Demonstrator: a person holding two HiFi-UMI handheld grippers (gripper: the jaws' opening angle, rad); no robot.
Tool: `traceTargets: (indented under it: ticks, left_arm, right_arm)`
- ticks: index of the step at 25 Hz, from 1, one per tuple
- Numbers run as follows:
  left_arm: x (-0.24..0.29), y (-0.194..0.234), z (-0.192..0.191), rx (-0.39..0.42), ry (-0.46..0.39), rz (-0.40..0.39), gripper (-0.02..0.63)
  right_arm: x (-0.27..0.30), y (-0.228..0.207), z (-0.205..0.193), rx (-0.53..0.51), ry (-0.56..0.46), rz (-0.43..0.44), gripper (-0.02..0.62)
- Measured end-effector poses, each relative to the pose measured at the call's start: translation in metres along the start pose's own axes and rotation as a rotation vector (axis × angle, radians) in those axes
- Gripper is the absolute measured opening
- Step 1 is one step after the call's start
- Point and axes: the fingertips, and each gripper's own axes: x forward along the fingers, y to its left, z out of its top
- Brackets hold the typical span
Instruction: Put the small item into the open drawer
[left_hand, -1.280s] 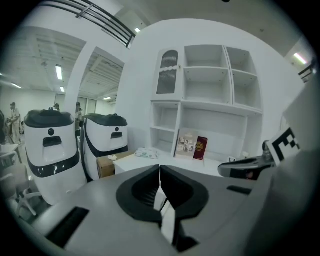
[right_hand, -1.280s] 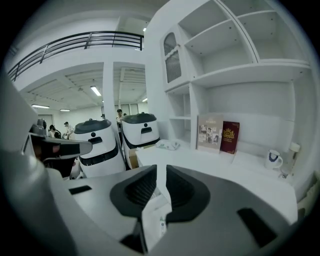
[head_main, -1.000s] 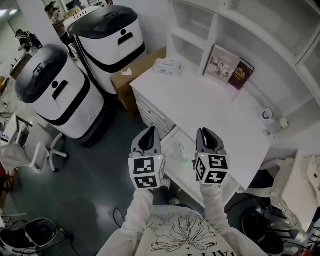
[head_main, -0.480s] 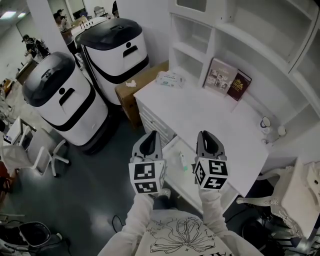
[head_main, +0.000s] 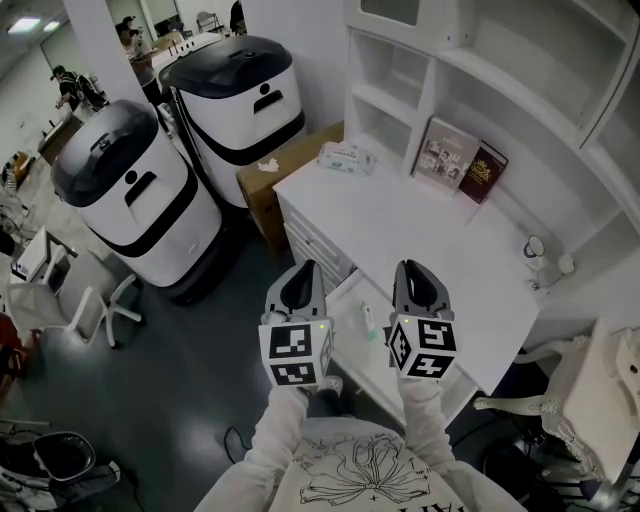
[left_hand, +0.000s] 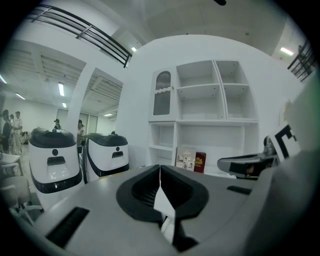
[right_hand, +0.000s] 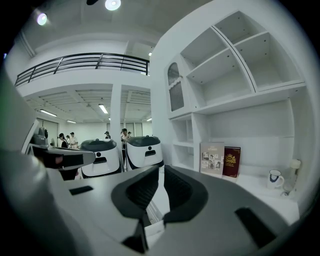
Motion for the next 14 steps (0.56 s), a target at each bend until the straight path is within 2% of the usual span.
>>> traceTargets:
  ticks: [14]
  left_arm:
    - [-0.0068,-0.0024,0.0012,-0.009,-0.003,-0.003,0.006]
  right_arm:
    - [-0.0034,0.0097,0.0028,-0.016,-0.003,0.021,0.032]
